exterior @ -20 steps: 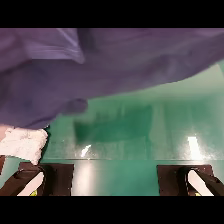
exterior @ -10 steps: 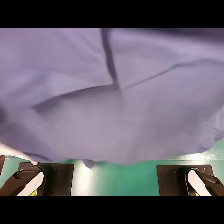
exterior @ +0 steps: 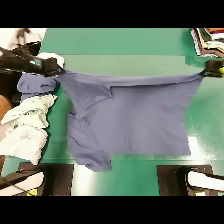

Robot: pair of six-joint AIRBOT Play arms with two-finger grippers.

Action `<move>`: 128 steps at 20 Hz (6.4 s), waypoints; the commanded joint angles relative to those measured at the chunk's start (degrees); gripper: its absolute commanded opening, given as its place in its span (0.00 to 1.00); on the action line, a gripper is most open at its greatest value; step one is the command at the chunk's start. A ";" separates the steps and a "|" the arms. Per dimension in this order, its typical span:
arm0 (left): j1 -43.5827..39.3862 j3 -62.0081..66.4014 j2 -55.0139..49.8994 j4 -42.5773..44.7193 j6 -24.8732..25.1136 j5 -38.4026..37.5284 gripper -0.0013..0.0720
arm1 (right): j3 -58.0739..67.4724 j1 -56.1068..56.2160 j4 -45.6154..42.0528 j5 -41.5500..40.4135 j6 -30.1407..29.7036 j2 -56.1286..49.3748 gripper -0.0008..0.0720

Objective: Fold the shirts.

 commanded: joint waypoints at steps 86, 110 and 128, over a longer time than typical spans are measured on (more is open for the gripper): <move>0.00 -46.49 25.03 -1.16 -2.60 -9.49 0.05 | -59.56 -16.09 10.40 -5.40 -4.61 23.80 0.03; -5.31 -15.78 0.66 11.63 -12.41 10.43 0.06 | -17.33 -0.94 -4.92 -0.66 2.54 -1.66 0.03; -5.44 -5.55 -5.27 7.02 -8.02 3.43 0.07 | -7.19 -17.77 19.12 8.44 -6.69 -19.26 0.61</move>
